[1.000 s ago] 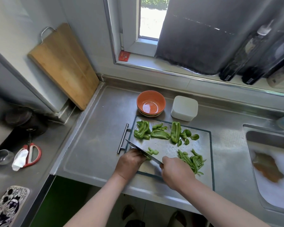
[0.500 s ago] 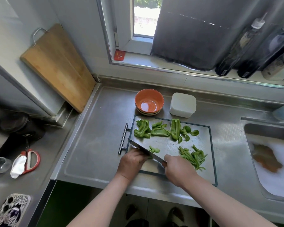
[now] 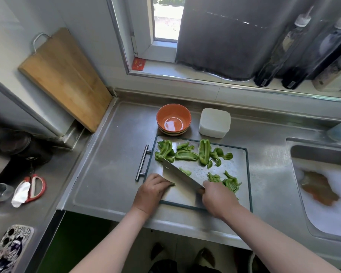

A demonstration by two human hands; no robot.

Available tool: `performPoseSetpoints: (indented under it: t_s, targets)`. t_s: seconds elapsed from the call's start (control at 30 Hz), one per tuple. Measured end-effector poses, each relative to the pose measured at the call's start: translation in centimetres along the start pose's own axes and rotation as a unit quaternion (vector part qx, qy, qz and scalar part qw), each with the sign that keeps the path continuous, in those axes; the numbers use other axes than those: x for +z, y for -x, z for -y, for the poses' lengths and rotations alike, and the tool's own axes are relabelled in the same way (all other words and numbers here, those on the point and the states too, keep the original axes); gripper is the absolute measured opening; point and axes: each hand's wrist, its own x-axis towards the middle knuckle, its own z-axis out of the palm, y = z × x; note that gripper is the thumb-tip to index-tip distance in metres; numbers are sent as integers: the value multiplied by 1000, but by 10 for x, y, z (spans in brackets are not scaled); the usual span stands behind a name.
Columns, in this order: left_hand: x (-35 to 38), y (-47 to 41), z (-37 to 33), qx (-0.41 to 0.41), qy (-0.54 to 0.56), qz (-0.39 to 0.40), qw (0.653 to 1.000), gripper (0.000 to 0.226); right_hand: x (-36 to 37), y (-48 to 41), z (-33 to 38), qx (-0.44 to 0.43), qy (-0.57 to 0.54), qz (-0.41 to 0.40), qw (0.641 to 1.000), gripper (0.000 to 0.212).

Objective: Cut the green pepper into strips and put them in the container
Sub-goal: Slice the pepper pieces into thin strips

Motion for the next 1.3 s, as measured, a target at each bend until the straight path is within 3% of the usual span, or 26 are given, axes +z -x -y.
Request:
performPoseSetpoints:
  t_s: [0.2,0.33,0.53,0.93,1.1,1.3]
  targets:
    - [11,-16,-14,4,14,17,1000,24,-10,3,-19,-24,-20,-9,999,17]
    - [10,-12,-14,1,-26,11,1000,10,-11,4,-9,-72,0,-30,997,19]
    - [10,-11,-9,-5,4,-12,1000,19,-16,3,20,-112,29,-40,992,17]
    - [13,-4,-3,-16,27,-35,999,16,-15,2,34,-79,53,-10,995,9]
    - [12,-2,-3,0,8,-33,999,5,-13,1,32,-78,53,-7,996,11]
    - [10,0,-1,-4,20,-34,999,10,-11,-3,32,-72,52,0,996,9]
